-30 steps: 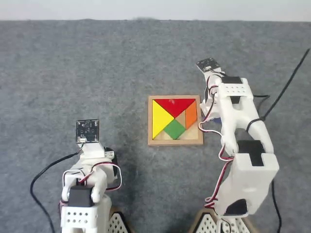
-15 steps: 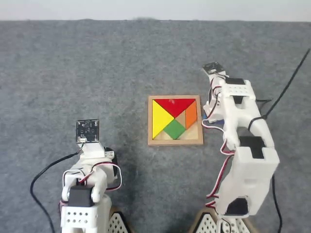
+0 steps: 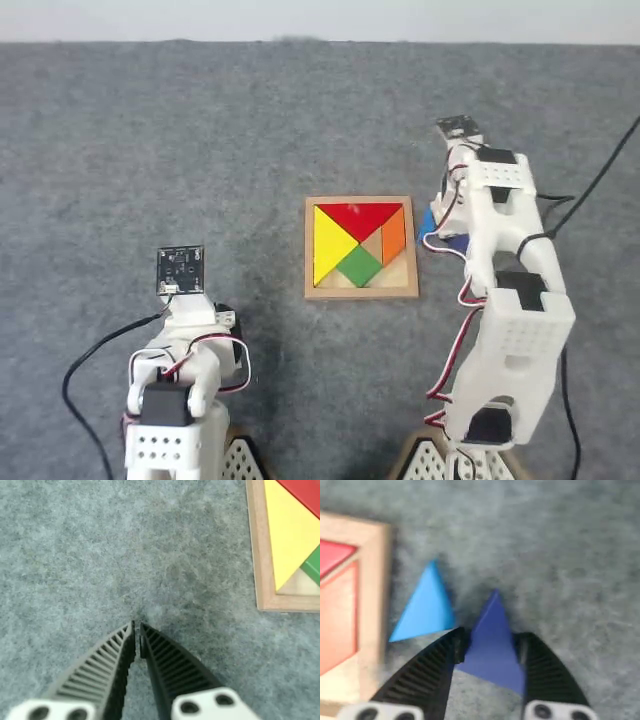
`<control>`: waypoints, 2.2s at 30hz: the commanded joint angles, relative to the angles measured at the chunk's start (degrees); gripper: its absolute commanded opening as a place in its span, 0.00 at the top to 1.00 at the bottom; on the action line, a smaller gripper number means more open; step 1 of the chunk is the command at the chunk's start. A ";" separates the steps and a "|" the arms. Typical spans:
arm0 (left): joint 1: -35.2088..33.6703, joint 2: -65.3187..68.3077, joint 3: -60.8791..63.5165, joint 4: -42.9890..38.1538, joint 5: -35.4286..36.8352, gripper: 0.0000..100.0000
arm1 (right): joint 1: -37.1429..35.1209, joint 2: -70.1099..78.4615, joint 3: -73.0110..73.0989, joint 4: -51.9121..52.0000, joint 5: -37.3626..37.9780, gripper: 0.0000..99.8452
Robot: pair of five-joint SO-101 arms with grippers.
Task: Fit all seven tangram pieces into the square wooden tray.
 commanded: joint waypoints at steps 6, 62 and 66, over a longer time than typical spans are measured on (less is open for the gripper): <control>-0.35 -1.14 -0.75 0.26 -0.88 0.99 | -1.19 -7.52 2.46 1.98 11.08 0.98; -0.35 -1.14 -0.75 0.26 -0.88 0.99 | -2.33 -28.62 32.62 -9.63 -71.03 0.76; -0.35 -1.14 -0.75 0.26 -0.88 0.99 | -2.77 -24.22 30.42 -9.54 -71.21 0.77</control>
